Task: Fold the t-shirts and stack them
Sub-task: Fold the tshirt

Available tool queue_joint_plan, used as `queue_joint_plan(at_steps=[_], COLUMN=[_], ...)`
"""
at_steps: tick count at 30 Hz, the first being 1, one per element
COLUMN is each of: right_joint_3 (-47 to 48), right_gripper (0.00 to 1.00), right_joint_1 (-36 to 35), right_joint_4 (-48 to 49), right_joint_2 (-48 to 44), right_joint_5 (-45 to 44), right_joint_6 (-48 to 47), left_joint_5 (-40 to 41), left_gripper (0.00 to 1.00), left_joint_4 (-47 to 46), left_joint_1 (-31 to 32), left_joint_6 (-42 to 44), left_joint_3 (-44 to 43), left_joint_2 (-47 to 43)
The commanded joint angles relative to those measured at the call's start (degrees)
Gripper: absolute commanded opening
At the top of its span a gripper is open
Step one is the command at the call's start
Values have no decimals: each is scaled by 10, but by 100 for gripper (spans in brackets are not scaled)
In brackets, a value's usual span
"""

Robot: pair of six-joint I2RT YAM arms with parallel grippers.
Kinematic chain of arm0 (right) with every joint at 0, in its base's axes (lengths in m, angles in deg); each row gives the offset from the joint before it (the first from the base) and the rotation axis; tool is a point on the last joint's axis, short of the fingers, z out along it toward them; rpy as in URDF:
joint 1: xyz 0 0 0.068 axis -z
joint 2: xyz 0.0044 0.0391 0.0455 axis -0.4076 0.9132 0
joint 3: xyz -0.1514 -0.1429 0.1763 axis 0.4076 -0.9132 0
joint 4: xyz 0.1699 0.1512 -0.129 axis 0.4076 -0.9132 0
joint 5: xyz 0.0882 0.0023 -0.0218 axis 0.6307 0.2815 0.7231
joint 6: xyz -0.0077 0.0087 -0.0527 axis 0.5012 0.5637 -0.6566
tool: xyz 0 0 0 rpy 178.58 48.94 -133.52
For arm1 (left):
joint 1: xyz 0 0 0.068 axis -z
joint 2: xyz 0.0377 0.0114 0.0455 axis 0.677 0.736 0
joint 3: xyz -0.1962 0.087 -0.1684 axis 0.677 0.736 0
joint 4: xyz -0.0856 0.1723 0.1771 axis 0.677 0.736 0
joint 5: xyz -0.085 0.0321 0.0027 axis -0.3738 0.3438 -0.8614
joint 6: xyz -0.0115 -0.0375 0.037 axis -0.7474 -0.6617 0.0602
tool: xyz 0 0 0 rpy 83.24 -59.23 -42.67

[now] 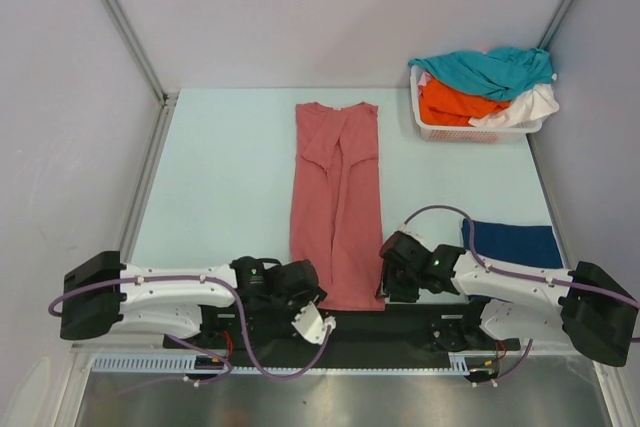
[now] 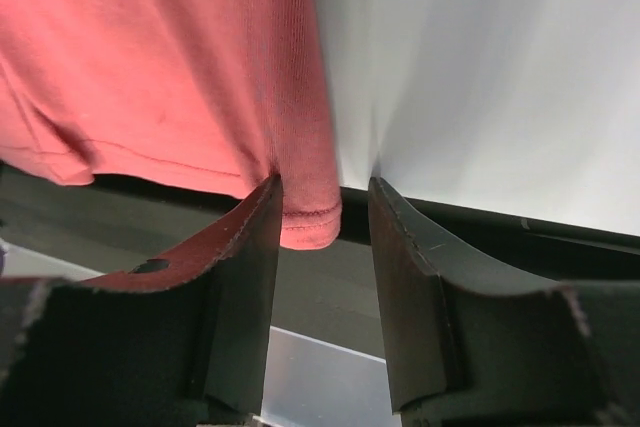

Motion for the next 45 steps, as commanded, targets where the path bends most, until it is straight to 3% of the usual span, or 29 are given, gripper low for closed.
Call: queue_joint_plan(at_steps=[1,5,6,7,8,9,10,12,20,26,33,37,45], right_joint_3=[-15,-17,-18,-21,-21,-21,-21,-16,17,97,246,348,496], right_gripper=[45,42,35,25,25,16,11,2,0,0,0,0,0], right_joint_1=[-12,-12,-12,-13,-13,-12,-13,-13,6,124,265,311,364], right_joint_4=[31,22,19,19,20,21,23,19,-19,-18,21,34,29], right_joint_2=[9,10,2,-2,-6,-14,-17,-21,-40,-17,136,268,403], right_joint_5=[9,9,9,9,9,10,24,30,37,76,105,122,123], right_joint_6=[28,29,30,31,32,32,32,28,1,-97,-229,-268,-295], left_joint_5=[6,8,8,10,10,9,10,11,-4,-55,-55,-46,-21], left_gripper=[67,52,49,39,36,28,12,0,0,0,0,0,0], left_joint_4=[-41,-45,-45,-43,-43,-38,-34,-24,-4,56,45,34,-22], left_joint_1=[3,3,3,3,3,3,3,3,-25,-160,-312,-358,-413], left_joint_6=[15,17,17,17,15,12,8,-8,-74,-91,-71,-79,-84], left_joint_3=[7,27,29,34,34,33,28,22,-33,-165,-289,-367,-484], left_joint_2=[7,14,13,9,9,6,4,-2,-6,40,156,241,369])
